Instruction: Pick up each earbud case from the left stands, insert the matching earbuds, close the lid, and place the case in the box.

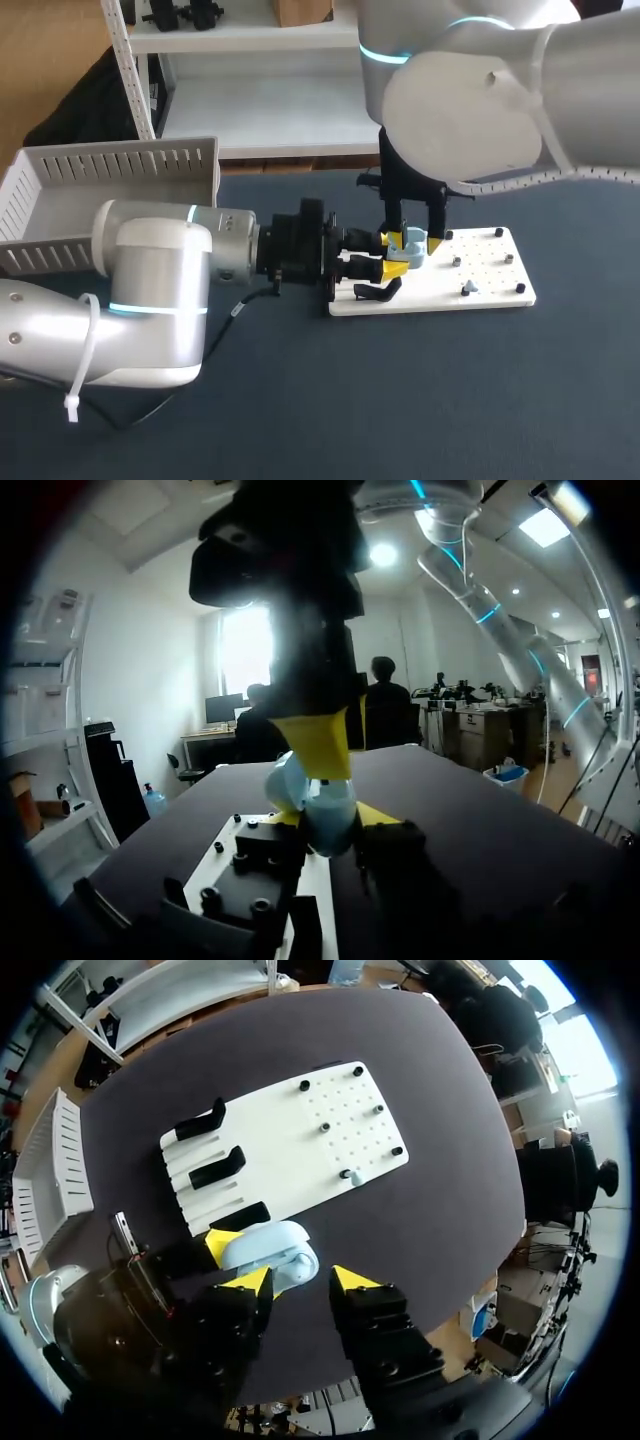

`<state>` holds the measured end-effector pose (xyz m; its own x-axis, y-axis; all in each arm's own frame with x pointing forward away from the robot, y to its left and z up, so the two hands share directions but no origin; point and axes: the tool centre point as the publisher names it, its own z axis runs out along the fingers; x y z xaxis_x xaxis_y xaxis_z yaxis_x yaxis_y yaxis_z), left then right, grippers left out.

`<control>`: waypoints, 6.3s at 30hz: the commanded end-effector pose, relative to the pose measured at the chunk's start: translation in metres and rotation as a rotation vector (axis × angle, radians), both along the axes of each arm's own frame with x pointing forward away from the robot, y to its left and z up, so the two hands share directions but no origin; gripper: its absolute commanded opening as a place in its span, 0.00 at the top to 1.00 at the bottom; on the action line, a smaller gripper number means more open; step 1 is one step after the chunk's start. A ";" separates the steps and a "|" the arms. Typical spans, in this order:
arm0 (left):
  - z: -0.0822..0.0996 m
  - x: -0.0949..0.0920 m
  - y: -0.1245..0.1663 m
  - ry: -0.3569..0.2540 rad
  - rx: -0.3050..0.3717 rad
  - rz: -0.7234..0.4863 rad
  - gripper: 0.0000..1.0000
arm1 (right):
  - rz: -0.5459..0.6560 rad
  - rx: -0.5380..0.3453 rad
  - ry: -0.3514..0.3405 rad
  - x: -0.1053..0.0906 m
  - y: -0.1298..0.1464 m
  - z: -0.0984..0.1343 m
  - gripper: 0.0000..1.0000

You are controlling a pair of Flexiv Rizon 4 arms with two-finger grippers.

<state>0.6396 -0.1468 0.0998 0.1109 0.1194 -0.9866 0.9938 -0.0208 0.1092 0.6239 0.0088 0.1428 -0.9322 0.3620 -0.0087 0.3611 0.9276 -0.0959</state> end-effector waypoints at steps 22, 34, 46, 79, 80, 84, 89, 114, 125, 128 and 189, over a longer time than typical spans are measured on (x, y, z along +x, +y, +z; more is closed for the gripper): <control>-0.001 -0.001 0.000 -0.002 -0.003 0.003 1.00 | 0.113 0.262 -0.245 -0.003 -0.082 0.023 0.64; -0.001 -0.001 0.000 -0.002 -0.003 0.003 1.00 | 0.168 0.361 -0.221 0.002 -0.106 -0.015 0.57; -0.001 -0.001 0.000 -0.002 -0.003 0.003 1.00 | 0.104 0.383 -0.212 0.011 -0.101 -0.063 0.54; -0.001 -0.001 0.000 -0.002 -0.003 0.003 1.00 | 0.085 0.387 -0.217 0.026 -0.090 -0.108 0.69; -0.001 -0.001 0.000 -0.002 -0.003 0.003 1.00 | 0.084 0.388 -0.216 0.026 -0.089 -0.109 0.69; -0.001 -0.001 0.000 -0.002 -0.003 0.003 1.00 | 0.084 0.391 -0.213 0.026 -0.088 -0.111 0.71; -0.001 -0.001 0.000 -0.002 -0.003 0.003 1.00 | 0.083 0.394 -0.210 0.026 -0.087 -0.114 0.72; -0.001 -0.001 0.000 -0.002 -0.003 0.003 1.00 | 0.105 0.401 -0.239 0.012 -0.092 -0.080 1.00; -0.001 -0.001 0.000 -0.002 -0.003 0.003 1.00 | 0.143 0.405 -0.276 0.001 -0.102 -0.041 1.00; -0.001 -0.001 0.000 -0.002 -0.003 0.003 1.00 | 0.192 0.417 -0.251 -0.007 -0.098 -0.027 1.00; -0.001 -0.001 0.000 -0.002 -0.003 0.003 1.00 | 0.755 0.315 -0.179 -0.020 0.020 0.033 1.00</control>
